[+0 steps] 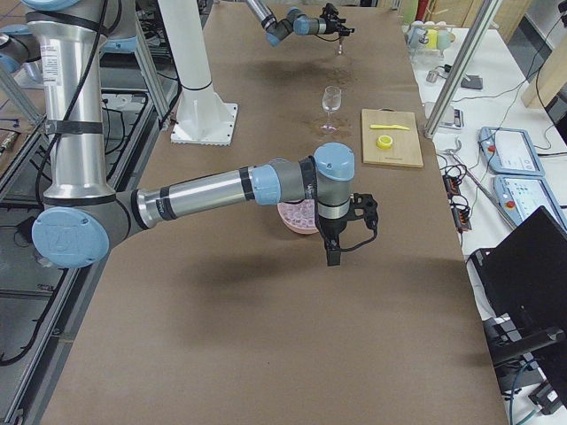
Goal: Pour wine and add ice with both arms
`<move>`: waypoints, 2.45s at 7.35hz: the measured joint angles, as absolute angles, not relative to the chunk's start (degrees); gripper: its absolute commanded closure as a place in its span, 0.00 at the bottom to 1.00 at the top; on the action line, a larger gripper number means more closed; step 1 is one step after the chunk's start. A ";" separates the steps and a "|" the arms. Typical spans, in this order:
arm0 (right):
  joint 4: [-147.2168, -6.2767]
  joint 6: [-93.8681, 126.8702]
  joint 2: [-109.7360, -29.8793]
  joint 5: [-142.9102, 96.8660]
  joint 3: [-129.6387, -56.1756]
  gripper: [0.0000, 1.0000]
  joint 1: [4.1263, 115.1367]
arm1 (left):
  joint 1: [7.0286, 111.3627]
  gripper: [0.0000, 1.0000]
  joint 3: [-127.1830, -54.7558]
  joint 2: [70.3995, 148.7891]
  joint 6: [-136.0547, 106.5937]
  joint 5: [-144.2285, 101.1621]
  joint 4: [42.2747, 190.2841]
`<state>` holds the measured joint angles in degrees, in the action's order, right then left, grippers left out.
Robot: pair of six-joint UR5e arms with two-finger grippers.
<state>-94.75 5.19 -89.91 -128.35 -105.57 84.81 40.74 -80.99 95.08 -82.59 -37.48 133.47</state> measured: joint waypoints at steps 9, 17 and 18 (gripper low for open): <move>-94.75 5.19 -90.15 -128.34 -105.56 0.00 84.82 | 36.20 0.01 -76.28 95.07 -84.70 -35.43 134.00; -94.77 5.19 -90.04 -128.41 -105.56 0.00 84.81 | 35.54 0.31 -72.52 95.16 -84.93 -35.78 140.80; -94.77 5.21 -89.95 -128.41 -105.56 0.00 84.81 | 35.52 0.35 -72.23 95.17 -84.93 -35.77 141.58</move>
<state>-94.77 5.21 -89.95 -128.41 -105.56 84.81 35.52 -72.23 95.17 -84.93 -35.77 141.58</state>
